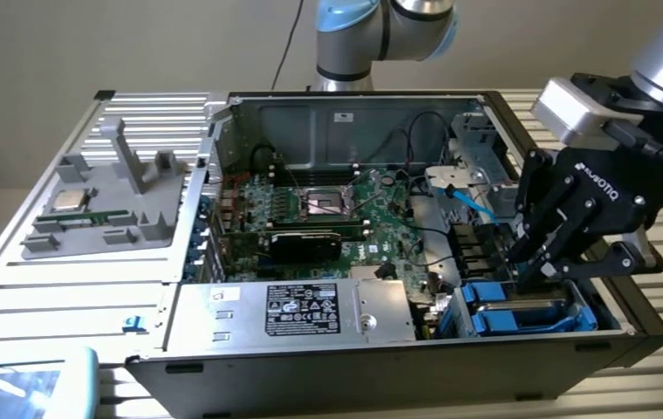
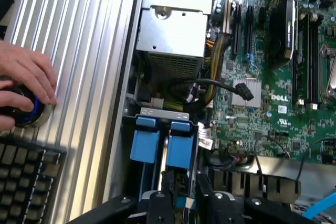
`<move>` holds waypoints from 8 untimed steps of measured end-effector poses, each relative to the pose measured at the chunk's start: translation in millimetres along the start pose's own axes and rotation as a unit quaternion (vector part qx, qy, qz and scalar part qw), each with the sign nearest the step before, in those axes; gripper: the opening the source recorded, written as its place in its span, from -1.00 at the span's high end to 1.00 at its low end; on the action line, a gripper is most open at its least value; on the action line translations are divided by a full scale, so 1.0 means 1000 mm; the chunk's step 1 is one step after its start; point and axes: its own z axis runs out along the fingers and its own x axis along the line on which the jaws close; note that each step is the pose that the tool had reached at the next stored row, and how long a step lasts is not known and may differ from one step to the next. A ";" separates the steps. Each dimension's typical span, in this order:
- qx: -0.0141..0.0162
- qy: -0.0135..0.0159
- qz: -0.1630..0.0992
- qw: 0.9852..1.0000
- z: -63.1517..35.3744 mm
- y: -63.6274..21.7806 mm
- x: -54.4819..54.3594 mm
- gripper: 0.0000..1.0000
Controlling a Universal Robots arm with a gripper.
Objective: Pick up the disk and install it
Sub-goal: 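Insert the first disk wire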
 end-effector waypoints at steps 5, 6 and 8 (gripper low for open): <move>0.000 0.001 0.000 1.000 -0.0138 -0.0001 0.000 0.39; 0.001 0.002 0.000 1.000 -0.0156 -0.0006 0.001 0.39; 0.001 0.002 0.001 1.000 -0.0192 -0.0015 0.001 0.39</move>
